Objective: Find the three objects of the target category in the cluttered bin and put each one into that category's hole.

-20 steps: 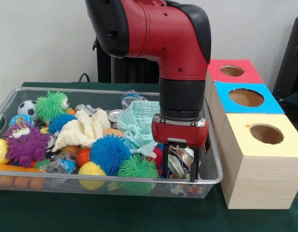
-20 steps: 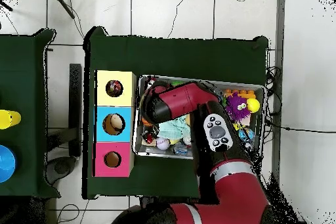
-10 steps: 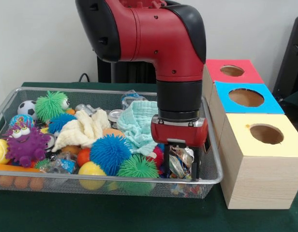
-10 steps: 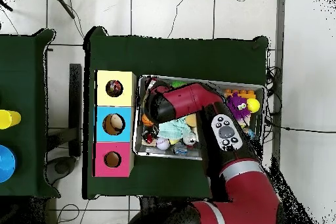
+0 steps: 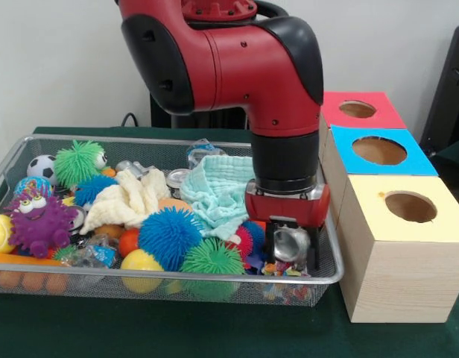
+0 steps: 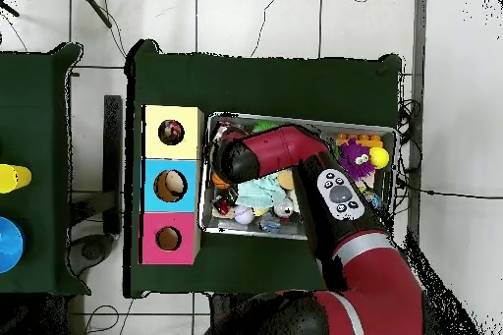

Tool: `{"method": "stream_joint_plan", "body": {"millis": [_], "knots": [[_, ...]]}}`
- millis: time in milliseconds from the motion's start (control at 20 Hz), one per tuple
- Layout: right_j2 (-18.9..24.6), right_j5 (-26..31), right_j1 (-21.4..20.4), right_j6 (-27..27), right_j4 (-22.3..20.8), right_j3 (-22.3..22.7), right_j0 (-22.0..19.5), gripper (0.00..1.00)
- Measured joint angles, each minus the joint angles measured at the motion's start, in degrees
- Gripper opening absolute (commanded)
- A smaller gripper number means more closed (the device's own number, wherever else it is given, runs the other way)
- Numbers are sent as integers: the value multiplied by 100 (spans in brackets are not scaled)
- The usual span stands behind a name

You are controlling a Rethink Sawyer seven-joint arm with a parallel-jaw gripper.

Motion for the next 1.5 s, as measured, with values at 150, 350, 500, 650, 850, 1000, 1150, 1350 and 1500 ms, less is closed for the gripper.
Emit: {"method": "stream_joint_plan", "body": {"millis": [150, 350, 500, 650, 850, 1000, 1150, 1350, 1500], "knots": [[135, 158, 78, -37, -8, 5, -55, 100], [212, 254, 136, -56, -40, -1, -82, 100], [211, 254, 121, -56, -119, -2, -63, 100], [200, 254, 82, -56, -281, -4, -10, 100], [155, 256, 17, -56, -556, -30, 110, 100], [118, 258, -39, -56, -755, -45, 202, 100], [86, 256, -82, -56, -918, -57, 279, 100], [23, 256, -101, -56, -1123, -101, 387, 100], [-35, 250, -118, -56, -1292, -126, 477, 100]]}}
